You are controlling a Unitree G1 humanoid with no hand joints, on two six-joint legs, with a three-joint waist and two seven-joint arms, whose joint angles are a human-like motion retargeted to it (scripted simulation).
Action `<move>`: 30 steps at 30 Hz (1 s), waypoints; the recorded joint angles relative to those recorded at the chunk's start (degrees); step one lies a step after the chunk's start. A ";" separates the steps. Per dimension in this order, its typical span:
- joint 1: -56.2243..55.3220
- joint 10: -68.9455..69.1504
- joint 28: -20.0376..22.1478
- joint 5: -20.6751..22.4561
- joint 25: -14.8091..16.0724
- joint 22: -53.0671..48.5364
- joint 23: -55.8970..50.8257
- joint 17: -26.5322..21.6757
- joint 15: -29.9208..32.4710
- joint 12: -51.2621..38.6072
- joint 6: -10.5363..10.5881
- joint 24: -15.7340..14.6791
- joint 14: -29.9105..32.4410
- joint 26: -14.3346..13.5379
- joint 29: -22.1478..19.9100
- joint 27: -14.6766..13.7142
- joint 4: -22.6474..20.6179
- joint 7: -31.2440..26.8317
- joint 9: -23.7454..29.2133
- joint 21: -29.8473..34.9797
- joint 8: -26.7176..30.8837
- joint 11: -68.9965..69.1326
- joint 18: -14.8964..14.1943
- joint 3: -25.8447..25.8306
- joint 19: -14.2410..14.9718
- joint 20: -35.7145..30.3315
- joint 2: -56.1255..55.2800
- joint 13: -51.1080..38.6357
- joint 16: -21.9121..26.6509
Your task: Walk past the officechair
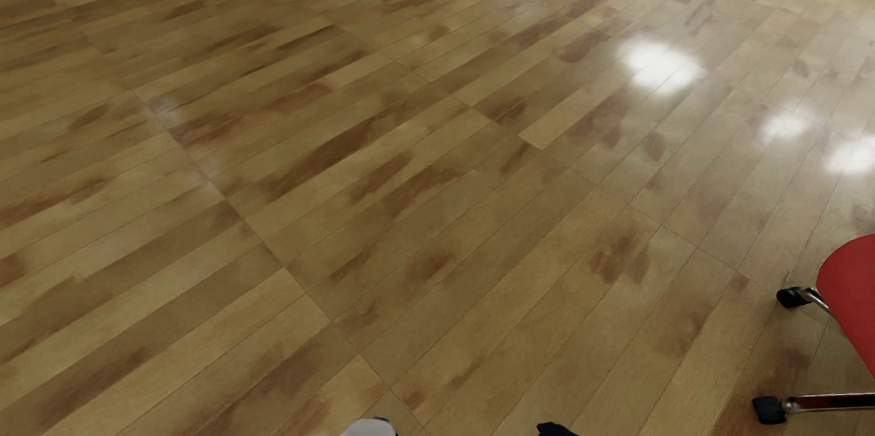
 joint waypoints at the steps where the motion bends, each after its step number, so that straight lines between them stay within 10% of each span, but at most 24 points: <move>1: -0.92 -6.98 0.00 -0.52 0.00 0.49 -0.98 -0.29 -0.70 0.38 -0.48 0.00 2.16 0.00 0.00 0.00 0.14 0.00 -1.15 -1.29 0.00 0.03 0.00 0.83 0.00 0.23 1.33 -1.24 -0.02; 4: -1.78 0.04 0.00 -3.62 0.00 3.92 -3.40 -0.42 7.58 0.75 -1.56 0.00 0.60 0.00 0.00 0.00 -1.89 0.00 -1.25 -3.60 0.00 5.28 0.00 3.88 0.00 -1.42 7.99 0.16 -0.01; 6: -1.34 9.70 0.00 -7.55 0.00 7.31 0.45 2.94 26.12 1.33 -4.03 0.00 0.41 0.00 0.00 0.00 -5.24 0.00 -2.37 -5.73 0.00 25.05 0.00 3.80 0.00 -0.23 2.19 3.74 -0.78; 9: 12.14 5.66 0.00 -7.82 0.00 6.31 3.30 4.04 26.75 -0.56 -3.74 0.00 -5.36 0.00 0.00 0.00 -7.06 0.00 -0.40 2.07 0.00 57.34 0.00 -3.19 0.00 -1.03 -18.45 5.08 -0.75; 13: 29.46 -5.15 0.00 -5.52 0.00 -2.72 8.14 3.87 41.95 -4.63 -0.68 0.00 -7.23 0.00 0.00 0.00 -6.26 0.00 1.00 4.03 0.00 17.84 0.00 -14.39 0.00 0.26 -33.47 10.08 1.04; 15: 34.61 -6.03 0.00 -4.88 0.00 -7.48 9.65 3.28 14.54 -6.07 -0.12 0.00 -9.95 0.00 0.00 0.00 -5.34 0.00 0.00 5.86 0.00 4.06 0.00 -16.67 0.00 3.72 -35.66 11.76 2.28; 17: 38.56 -3.92 0.00 -3.94 0.00 -8.62 8.55 1.84 21.48 -5.31 0.54 0.00 -9.62 0.00 0.00 0.00 -5.31 0.00 -0.43 8.23 0.00 6.04 0.00 -18.24 0.00 6.73 -38.14 13.81 2.57; 20: 28.93 26.65 0.00 1.97 0.00 -4.08 10.46 2.02 32.37 -2.20 3.14 0.00 10.11 0.00 0.00 0.00 -0.86 0.00 -1.69 8.71 0.00 14.34 0.00 -14.80 0.00 7.83 -34.71 15.36 1.34; 24: 9.92 28.37 0.00 2.25 0.00 0.54 8.98 0.94 17.49 -1.06 2.92 0.00 -7.78 0.00 0.00 0.00 -0.95 0.00 1.78 8.20 0.00 7.82 0.00 -5.02 0.00 1.69 -13.73 10.69 0.54; 27: 1.99 -3.29 0.00 0.46 0.00 0.25 4.62 0.36 4.99 2.49 -0.08 0.00 -2.93 0.00 0.00 0.00 -1.57 0.00 0.04 2.46 0.00 2.10 0.00 0.76 0.00 3.85 -3.49 6.50 1.50; 30: -2.61 -1.02 0.00 -1.16 0.00 1.57 1.20 -0.29 -0.23 5.07 -3.02 0.00 1.92 0.00 0.00 0.00 0.57 0.00 -1.23 -0.20 0.00 5.22 0.00 6.23 0.00 4.00 4.29 5.38 2.63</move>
